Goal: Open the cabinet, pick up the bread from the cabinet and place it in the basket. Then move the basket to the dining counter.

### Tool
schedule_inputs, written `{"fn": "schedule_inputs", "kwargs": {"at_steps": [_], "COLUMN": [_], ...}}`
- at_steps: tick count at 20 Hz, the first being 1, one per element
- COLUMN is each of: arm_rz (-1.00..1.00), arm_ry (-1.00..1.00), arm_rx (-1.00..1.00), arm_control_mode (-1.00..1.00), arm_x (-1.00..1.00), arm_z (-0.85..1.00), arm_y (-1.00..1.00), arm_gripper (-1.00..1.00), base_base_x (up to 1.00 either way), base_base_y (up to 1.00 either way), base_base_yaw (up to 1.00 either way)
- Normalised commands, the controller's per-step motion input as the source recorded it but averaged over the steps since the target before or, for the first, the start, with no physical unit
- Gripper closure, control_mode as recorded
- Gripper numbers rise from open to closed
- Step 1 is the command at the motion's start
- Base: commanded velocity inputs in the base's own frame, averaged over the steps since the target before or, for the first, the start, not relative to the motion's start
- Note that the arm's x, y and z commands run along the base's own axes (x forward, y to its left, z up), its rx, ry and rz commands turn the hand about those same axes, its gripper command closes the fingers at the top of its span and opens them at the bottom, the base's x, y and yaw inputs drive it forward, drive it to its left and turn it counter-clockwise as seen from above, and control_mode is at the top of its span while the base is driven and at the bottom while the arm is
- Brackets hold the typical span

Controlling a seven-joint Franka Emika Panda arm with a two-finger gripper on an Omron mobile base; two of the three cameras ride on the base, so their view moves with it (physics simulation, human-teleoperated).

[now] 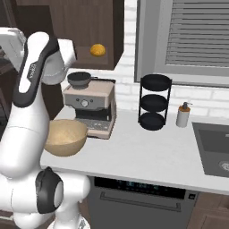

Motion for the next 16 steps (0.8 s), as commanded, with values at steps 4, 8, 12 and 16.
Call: {"fn": "schedule_inputs", "kwargs": {"at_steps": [4, 8, 12, 16], "arm_rz": [-0.22, -0.38, -0.52, -0.59], "arm_ry": [-0.31, -0.27, -0.14, -0.03], "arm_rx": [-0.25, -0.25, -0.20, -0.18], "arm_control_mode": [-1.00, -1.00, -1.00, -1.00], "arm_x": [0.15, 0.16, 0.39, 0.47], "arm_z": [-0.08, -0.25, -0.17, 0.00], "arm_y": [-0.40, -0.49, -0.44, -0.15], "arm_gripper": [1.00, 1.00, 1.00, -1.00], "base_base_x": [0.00, 0.00, 0.00, 0.00], "base_base_y": [0.00, 0.00, 0.00, 0.00], "base_base_yaw": [0.00, 0.00, 0.00, 0.00]}}
